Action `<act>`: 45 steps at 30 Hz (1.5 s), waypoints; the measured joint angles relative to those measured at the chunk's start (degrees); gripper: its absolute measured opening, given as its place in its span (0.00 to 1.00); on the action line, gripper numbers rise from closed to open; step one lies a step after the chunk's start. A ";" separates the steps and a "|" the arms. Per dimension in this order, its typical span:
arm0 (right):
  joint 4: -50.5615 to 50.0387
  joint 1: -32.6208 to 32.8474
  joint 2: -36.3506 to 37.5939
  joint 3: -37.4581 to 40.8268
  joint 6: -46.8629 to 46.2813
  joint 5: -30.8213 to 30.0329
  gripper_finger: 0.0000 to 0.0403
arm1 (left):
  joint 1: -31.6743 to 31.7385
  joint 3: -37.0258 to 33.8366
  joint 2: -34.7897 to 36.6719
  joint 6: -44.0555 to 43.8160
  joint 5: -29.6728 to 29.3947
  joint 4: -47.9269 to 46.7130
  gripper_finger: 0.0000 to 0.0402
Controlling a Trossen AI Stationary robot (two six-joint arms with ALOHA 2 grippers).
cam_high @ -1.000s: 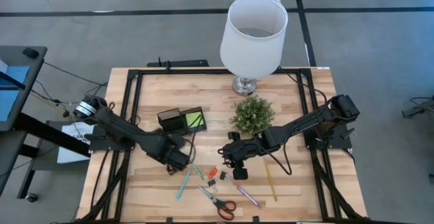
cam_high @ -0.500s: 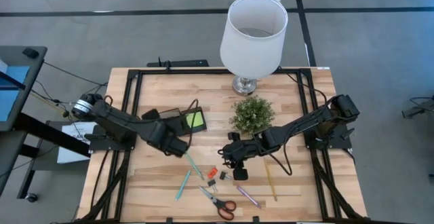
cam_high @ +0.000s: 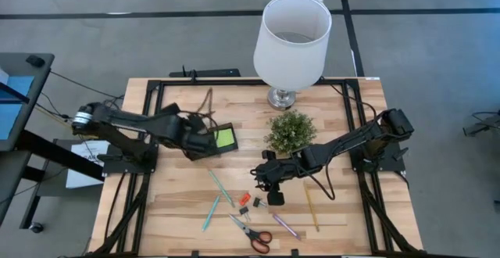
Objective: Pick and place office supplies into organizer
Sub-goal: Put the brown pen into the black desk organizer
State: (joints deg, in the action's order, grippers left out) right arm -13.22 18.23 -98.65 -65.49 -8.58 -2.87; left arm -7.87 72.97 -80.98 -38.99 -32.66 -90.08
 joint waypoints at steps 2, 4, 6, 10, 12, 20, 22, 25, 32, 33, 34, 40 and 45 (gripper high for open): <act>0.00 0.01 0.00 0.00 0.00 0.00 0.29 | 1.14 -0.01 3.22 1.67 -0.97 0.16 0.01; 0.01 0.01 0.00 0.00 0.00 0.02 0.29 | 2.32 0.00 6.38 3.57 -2.71 -0.04 0.01; 0.05 0.01 0.00 0.00 0.00 0.02 0.29 | 3.46 0.00 9.30 6.78 -4.65 0.04 0.01; 0.09 0.01 0.00 0.02 -2.05 0.02 0.29 | 5.97 0.00 13.42 12.15 -4.87 0.00 0.01; 0.10 0.01 0.00 0.02 -2.82 0.00 0.29 | 6.40 -0.84 13.75 14.72 -3.19 0.04 0.01; 7.77 -0.80 0.00 0.11 -2.95 -0.79 0.29 | 5.74 -12.25 12.18 12.08 -2.36 0.29 0.01; 15.77 -1.52 0.00 0.11 -2.57 -4.25 0.29 | 5.61 -14.35 12.51 3.44 -5.48 0.73 0.01; 27.02 -2.80 0.02 0.06 2.04 -6.67 0.29 | 4.13 -15.55 13.08 -1.82 -9.10 1.45 0.01; 40.09 -6.74 0.02 0.04 2.66 -6.04 0.29 | -4.77 -16.04 19.93 -2.87 -9.10 11.51 0.01; 41.47 -7.70 -0.59 0.00 2.10 -6.08 0.29 | -6.33 -16.04 21.33 -3.57 -9.66 13.15 0.01; 43.94 -8.75 -2.09 -0.23 1.30 -6.15 0.29 | -7.96 -16.02 22.54 -4.33 -10.45 14.56 0.01; 57.56 -13.94 -10.39 -1.46 0.70 -3.05 0.29 | -16.93 -16.00 27.03 -5.32 -14.46 22.99 0.01; 61.94 -16.84 -15.88 -5.74 -1.42 2.87 0.29 | -20.14 -16.00 26.57 -5.65 -16.08 23.63 0.01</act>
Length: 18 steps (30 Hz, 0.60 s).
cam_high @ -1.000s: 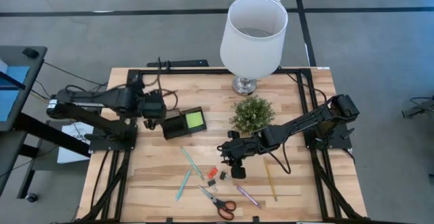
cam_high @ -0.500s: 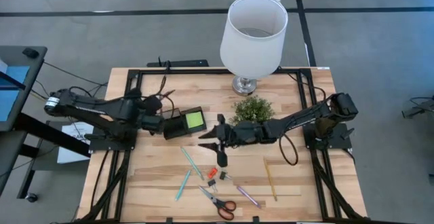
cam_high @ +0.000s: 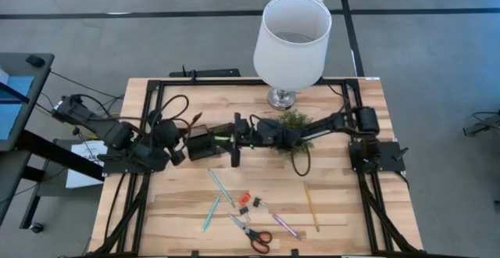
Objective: Pick and place office supplies into organizer
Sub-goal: Put the brown pen into the black desk organizer
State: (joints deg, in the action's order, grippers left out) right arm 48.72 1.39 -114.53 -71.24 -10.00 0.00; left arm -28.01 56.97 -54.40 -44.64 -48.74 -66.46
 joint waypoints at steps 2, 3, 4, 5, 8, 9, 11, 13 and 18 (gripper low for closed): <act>0.95 -0.98 -1.03 -2.96 2.43 0.06 0.29 | -0.44 0.00 -0.19 -0.18 -0.45 0.04 0.01; 0.68 -1.43 -1.30 -4.02 3.13 0.24 0.29 | -0.50 0.00 -0.23 -0.33 -0.65 0.05 0.01; 0.57 -1.82 -2.20 -5.67 3.40 0.90 0.29 | -0.48 0.00 -0.40 -0.49 -0.88 0.19 0.01; 0.29 -2.12 -3.02 -7.10 3.78 2.08 0.29 | -0.44 0.00 -0.54 -0.53 -1.08 0.36 0.01; -0.70 -2.61 -5.46 -11.31 5.64 6.23 0.29 | -0.37 0.00 -0.49 -0.66 -1.15 0.56 0.01; -0.88 -2.58 -6.02 -12.91 5.82 6.44 0.29 | -0.37 0.00 -0.60 -0.78 -1.22 0.70 0.01; -2.52 -2.53 -6.92 -15.73 6.00 5.97 0.29 | -0.37 0.00 -0.80 -0.81 -1.17 1.29 0.01; -4.08 -2.69 -8.12 -17.83 6.06 5.96 0.29 | -0.39 0.00 -0.69 -0.95 -1.09 1.89 0.01; -5.14 -3.04 -9.83 -21.54 6.14 6.10 0.29 | -0.34 0.00 -0.69 -1.21 -1.02 2.21 0.01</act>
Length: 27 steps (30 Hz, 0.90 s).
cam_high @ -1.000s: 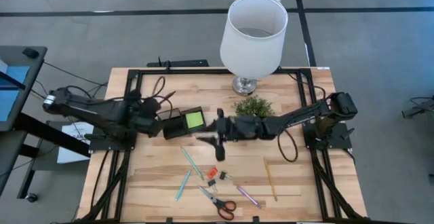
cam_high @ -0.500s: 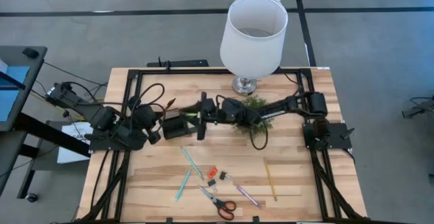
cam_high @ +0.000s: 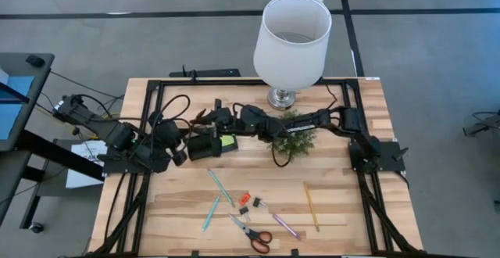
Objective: Pick and place office supplies into organizer
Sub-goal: Put the brown pen into the black desk organizer
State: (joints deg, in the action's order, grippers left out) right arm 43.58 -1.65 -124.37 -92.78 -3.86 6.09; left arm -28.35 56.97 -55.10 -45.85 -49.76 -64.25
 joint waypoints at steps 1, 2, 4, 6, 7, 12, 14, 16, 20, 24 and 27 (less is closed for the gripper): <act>-0.18 -0.02 0.12 -0.23 0.39 0.01 0.29 | -0.01 0.00 -0.02 -0.01 0.01 0.27 0.01; -0.47 -0.07 0.19 -0.30 1.12 0.00 0.29 | -0.01 0.00 -0.02 0.04 0.09 0.77 0.01; -1.21 -0.03 0.19 -0.32 1.85 0.00 0.29 | -0.03 0.00 -0.02 0.18 0.15 1.33 0.01; -1.39 -0.01 0.19 -0.32 1.92 -0.01 0.29 | -0.01 0.00 -0.02 0.24 0.18 1.27 0.01; -1.47 0.04 0.19 -0.32 1.91 -0.01 0.29 | -0.01 0.00 -0.02 0.27 0.17 1.27 0.01; -10.27 0.82 0.19 -0.32 0.46 0.92 0.29 | -0.03 0.00 -0.04 0.04 -1.61 0.90 0.00; -14.98 1.49 0.40 -0.32 0.76 1.31 0.29 | -0.05 0.00 -0.02 0.05 -2.65 0.74 0.00; -18.51 1.94 0.60 -0.31 0.90 0.87 0.29 | -0.06 0.00 0.00 0.54 -3.05 0.79 0.00; -18.22 1.92 0.63 -0.25 2.84 -4.69 0.29 | -0.12 0.00 0.00 0.67 -3.04 0.79 0.00; -12.13 0.33 0.74 -0.25 2.82 -8.54 0.29 | -0.10 0.00 -0.02 0.69 -2.22 0.78 0.00; -8.39 -0.98 0.74 -0.25 0.46 -5.92 0.29 | -0.54 0.02 0.00 0.72 -1.99 0.74 0.00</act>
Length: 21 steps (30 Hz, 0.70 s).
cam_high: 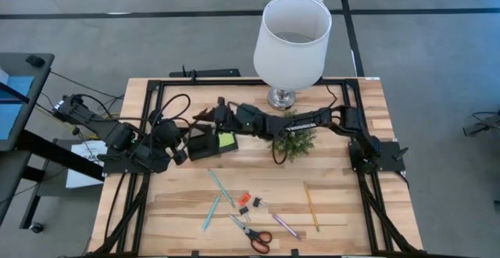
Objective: Pick and place office supplies into organizer
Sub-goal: Put the brown pen into the black desk organizer
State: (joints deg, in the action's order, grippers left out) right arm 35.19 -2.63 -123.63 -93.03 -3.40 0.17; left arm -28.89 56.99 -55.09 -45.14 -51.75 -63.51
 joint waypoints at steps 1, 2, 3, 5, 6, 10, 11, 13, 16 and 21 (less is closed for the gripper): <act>0.85 -0.37 0.03 0.00 -1.25 1.54 0.29 | -0.12 0.00 -0.04 0.38 0.12 0.02 0.00; 1.10 -0.66 0.09 0.00 -2.16 2.81 0.29 | -0.31 0.00 -0.04 0.92 0.21 0.04 0.00; 1.09 -0.94 0.09 0.00 -2.74 3.74 0.29 | -0.36 0.00 -0.04 1.20 0.23 0.03 0.00; 0.86 -1.27 0.09 0.00 -3.07 4.31 0.29 | -0.53 0.00 -0.04 1.26 0.21 -0.07 0.00; 0.88 -1.25 0.09 0.00 -3.06 4.46 0.29 | -0.55 0.00 -0.04 1.24 0.01 0.00 0.00; 0.88 -0.83 0.09 0.00 -2.54 4.45 0.29 | -0.59 0.00 -0.04 1.22 -0.18 0.13 0.00; 0.90 -0.75 0.09 0.00 -2.22 4.45 0.29 | -0.59 0.00 -0.04 1.22 -0.18 0.22 0.00; 1.03 -0.73 0.09 0.00 -2.15 4.43 0.27 | -0.59 0.00 -0.04 1.18 -0.16 0.52 0.00; 1.09 -0.74 0.09 0.00 -1.76 4.41 0.21 | -0.59 0.00 -0.04 0.56 -0.14 0.55 0.00; 1.65 -0.60 0.06 0.00 0.87 4.88 0.05 | -0.59 0.00 -0.02 0.01 0.05 0.36 0.00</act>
State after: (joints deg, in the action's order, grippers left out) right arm 36.84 -3.22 -123.57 -93.03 -2.53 5.05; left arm -29.48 56.99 -55.11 -45.13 -51.69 -63.15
